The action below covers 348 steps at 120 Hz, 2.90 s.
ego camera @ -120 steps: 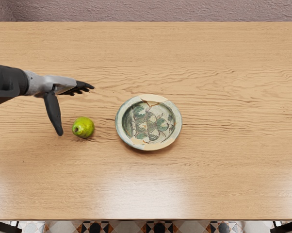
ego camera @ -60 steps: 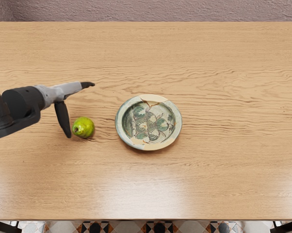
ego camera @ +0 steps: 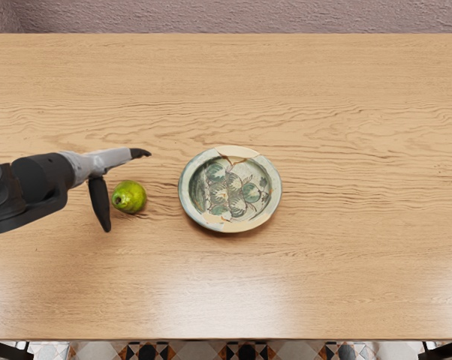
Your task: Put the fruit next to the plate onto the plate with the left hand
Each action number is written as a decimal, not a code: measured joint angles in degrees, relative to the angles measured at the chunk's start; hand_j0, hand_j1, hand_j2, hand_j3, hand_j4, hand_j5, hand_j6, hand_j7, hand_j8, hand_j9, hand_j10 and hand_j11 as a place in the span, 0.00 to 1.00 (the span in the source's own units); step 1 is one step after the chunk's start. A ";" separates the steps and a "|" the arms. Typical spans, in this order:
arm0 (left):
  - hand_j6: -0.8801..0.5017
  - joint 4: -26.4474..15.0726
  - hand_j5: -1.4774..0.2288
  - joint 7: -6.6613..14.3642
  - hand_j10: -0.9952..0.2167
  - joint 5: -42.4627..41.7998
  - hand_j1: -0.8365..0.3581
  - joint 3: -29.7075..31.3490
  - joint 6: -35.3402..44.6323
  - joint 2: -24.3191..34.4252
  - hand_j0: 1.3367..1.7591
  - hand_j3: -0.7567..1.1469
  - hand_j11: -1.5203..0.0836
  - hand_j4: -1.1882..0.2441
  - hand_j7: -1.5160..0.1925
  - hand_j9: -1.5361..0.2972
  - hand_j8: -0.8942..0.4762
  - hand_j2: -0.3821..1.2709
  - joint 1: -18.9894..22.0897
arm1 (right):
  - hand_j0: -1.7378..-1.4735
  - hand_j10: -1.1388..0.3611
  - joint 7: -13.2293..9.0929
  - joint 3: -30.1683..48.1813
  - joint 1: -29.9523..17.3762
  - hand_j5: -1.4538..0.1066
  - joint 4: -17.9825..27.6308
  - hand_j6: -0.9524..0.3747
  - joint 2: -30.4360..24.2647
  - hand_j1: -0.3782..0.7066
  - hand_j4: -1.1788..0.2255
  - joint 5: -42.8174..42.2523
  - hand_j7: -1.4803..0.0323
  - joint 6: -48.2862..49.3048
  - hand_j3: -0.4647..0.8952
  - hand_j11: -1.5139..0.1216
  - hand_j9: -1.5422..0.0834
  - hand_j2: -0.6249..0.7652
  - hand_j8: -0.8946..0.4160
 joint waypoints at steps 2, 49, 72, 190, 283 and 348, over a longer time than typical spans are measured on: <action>0.59 0.16 0.82 0.00 0.77 0.10 0.94 0.03 -0.03 -0.20 0.76 0.40 0.90 0.79 0.84 0.80 0.61 0.24 0.01 | 0.30 0.76 0.00 0.00 0.00 0.93 0.00 0.72 0.00 0.03 0.84 0.00 0.98 0.00 0.34 0.93 0.95 0.45 0.68; 0.58 2.02 0.81 0.00 0.75 1.58 0.91 1.08 -1.17 -1.56 0.76 0.40 0.88 0.77 0.83 0.78 0.59 0.24 0.01 | 0.30 0.76 0.00 0.00 0.01 0.93 0.00 0.72 0.00 0.03 0.84 0.00 0.98 0.00 0.34 0.93 0.95 0.45 0.68; 0.55 2.69 0.77 0.00 0.72 2.81 0.87 2.08 -0.99 -1.86 0.76 0.40 0.85 0.74 0.80 0.75 0.56 0.25 0.01 | 0.30 0.76 0.00 0.00 0.00 0.93 0.00 0.72 0.00 0.03 0.84 0.00 0.98 0.00 0.34 0.93 0.95 0.45 0.68; 0.44 4.15 0.51 -0.01 0.46 2.15 0.52 3.17 -2.04 -2.66 0.75 0.40 0.57 0.52 0.53 0.51 0.44 0.29 -0.08 | 0.30 0.76 0.00 0.00 -0.01 0.93 -0.16 0.72 0.00 0.03 0.84 0.00 0.98 0.00 0.34 0.93 0.95 0.45 0.68; 0.45 4.61 0.40 -0.02 0.38 -2.68 0.58 -2.75 -7.87 -2.72 0.74 0.40 0.47 0.54 0.44 0.42 0.44 0.23 -3.45 | 0.30 0.76 0.03 0.07 0.01 0.93 -0.18 0.72 0.00 0.03 0.84 0.00 0.98 0.00 0.34 0.93 0.95 0.45 0.68; 0.40 5.46 0.42 -0.02 0.37 -3.06 0.53 -10.37 -8.70 -11.89 0.75 0.40 0.48 0.49 0.45 0.43 0.38 0.34 -4.03 | 0.30 0.76 0.03 0.09 0.01 0.93 -0.18 0.72 0.00 0.03 0.84 0.00 0.98 0.00 0.34 0.93 0.95 0.45 0.68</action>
